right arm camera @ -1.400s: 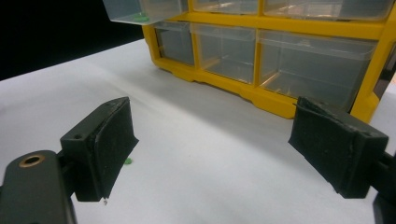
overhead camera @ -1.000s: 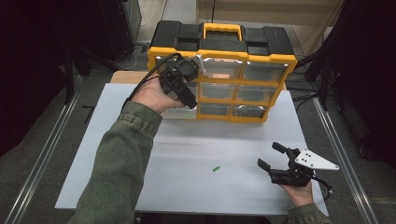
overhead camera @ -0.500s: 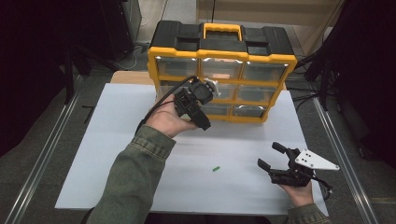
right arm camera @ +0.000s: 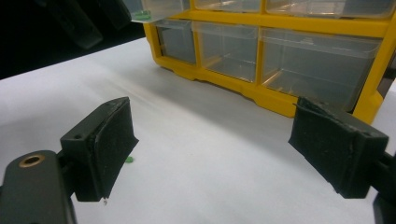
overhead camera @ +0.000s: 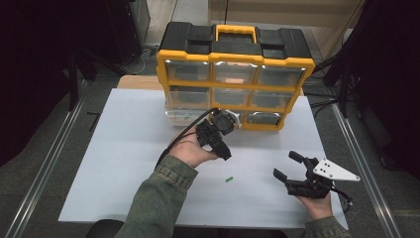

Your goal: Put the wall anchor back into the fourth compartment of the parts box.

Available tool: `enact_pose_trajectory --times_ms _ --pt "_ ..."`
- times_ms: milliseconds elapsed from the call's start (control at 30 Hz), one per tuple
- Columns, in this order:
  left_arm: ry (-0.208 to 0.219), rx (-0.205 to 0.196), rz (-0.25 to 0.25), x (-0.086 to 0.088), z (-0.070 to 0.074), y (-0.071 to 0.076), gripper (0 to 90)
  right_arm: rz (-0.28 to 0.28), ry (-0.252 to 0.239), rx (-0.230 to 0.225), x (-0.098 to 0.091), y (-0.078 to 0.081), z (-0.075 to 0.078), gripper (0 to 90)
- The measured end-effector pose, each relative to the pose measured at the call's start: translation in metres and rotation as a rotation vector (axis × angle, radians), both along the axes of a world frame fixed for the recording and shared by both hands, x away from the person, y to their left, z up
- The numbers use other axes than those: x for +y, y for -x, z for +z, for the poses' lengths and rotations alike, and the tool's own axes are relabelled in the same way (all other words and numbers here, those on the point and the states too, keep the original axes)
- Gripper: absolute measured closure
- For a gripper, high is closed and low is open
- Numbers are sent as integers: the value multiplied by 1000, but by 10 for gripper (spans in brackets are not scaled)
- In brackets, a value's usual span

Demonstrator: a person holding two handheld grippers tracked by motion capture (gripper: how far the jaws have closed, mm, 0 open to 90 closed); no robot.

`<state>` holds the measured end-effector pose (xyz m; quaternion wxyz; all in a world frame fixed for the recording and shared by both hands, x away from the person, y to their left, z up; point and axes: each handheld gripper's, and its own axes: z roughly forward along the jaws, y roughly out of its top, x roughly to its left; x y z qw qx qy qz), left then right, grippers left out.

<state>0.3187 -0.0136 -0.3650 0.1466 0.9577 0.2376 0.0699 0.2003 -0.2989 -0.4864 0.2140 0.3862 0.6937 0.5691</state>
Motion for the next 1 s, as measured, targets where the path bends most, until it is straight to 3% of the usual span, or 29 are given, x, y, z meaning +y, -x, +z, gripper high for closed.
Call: enact_pose_trajectory --times_ms 233,633,1000 --pt "2 22 11 3 -19 2 312 1 0 0 0 0 0 143" --pt "-42 47 14 -7 -54 8 313 3 9 5 1 0 -1 143" --pt "-95 76 -51 -33 -85 18 314 6 13 8 1 0 -1 143"
